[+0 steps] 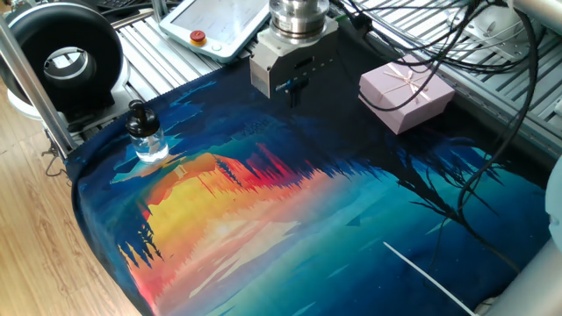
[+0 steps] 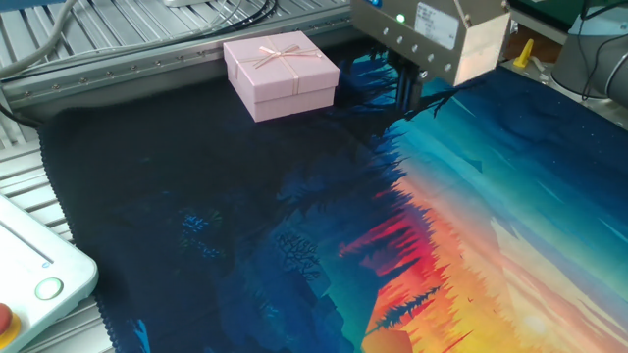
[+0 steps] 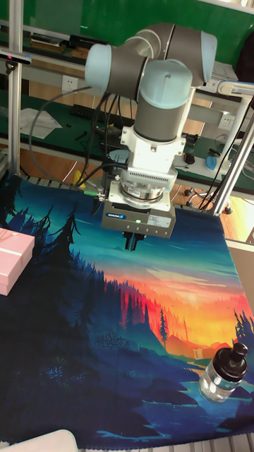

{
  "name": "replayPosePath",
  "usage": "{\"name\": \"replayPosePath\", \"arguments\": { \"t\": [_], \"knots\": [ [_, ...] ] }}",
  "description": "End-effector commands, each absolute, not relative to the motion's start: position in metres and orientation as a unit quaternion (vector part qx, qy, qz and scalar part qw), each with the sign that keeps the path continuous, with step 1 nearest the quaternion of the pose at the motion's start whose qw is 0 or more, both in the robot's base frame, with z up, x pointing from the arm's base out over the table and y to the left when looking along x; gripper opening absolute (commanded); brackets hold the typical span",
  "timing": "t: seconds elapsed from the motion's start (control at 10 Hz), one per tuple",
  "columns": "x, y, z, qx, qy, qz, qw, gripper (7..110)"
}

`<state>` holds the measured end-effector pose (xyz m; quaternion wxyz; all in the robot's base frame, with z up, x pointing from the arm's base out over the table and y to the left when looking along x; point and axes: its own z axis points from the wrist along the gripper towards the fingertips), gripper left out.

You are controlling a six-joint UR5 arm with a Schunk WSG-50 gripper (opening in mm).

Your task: Unscrew the lid from the jar

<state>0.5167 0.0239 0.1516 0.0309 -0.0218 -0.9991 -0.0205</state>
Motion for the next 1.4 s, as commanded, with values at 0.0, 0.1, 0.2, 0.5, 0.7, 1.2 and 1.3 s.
{"name": "replayPosePath", "arguments": {
  "t": [0.0,0.1,0.2,0.5,0.7,1.2,1.3],
  "knots": [
    [0.52,0.028,0.143,-0.029,-0.999,-0.03,0.015,7],
    [0.52,0.029,0.144,-0.025,-0.999,-0.032,0.015,7],
    [0.521,0.031,0.146,-0.023,-0.999,-0.034,0.015,7],
    [0.507,0.033,0.148,-0.045,-0.997,-0.037,0.046,7],
    [0.512,0.049,0.15,-0.03,-0.996,-0.07,0.037,7],
    [0.507,0.037,0.149,-0.075,-0.995,-0.044,0.048,7],
    [0.508,0.036,0.149,-0.085,-0.994,-0.042,0.047,7]
  ]
}}
